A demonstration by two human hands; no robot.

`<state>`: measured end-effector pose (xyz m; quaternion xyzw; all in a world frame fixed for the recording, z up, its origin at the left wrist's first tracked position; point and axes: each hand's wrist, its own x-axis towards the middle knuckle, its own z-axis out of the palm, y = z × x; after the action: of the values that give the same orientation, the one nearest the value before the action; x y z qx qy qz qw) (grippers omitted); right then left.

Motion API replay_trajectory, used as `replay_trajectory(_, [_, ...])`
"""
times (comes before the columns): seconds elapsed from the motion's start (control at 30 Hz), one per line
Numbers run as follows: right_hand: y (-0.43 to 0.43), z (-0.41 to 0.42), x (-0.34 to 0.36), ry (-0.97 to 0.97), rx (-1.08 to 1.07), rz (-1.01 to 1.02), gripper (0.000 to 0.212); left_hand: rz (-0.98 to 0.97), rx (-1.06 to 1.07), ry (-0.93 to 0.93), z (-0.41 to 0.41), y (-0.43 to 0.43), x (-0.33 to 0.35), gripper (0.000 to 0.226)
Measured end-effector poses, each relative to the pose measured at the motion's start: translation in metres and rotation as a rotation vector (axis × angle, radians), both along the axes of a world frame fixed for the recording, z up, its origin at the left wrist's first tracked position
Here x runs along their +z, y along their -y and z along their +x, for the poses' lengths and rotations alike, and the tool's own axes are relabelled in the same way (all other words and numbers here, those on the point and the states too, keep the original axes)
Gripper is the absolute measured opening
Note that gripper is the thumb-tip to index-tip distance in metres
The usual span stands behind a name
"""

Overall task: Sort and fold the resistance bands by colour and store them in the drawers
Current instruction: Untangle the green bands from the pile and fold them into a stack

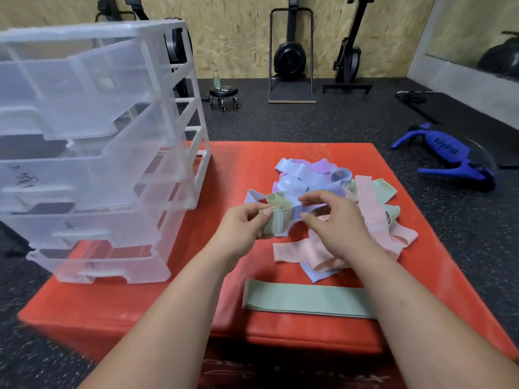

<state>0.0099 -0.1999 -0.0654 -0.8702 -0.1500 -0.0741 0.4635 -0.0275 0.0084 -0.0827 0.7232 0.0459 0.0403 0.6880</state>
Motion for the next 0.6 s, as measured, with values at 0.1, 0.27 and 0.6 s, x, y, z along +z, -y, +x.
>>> replay_trajectory(0.1, [-0.003, 0.002, -0.001, 0.050, 0.188, -0.084, 0.041, 0.024, -0.064, 0.017, -0.005, -0.006, 0.003, 0.021])
replay_trajectory(0.27, [-0.016, 0.002, -0.006, 0.101, 0.317, -0.186, 0.034, 0.097, -0.104, 0.068, -0.016, -0.007, 0.010, 0.012])
replay_trajectory(0.6, [-0.009, 0.001, 0.007, 0.137, 0.158, -0.167, 0.010, 0.164, 0.110, 0.219, -0.012, -0.010, 0.011, 0.007])
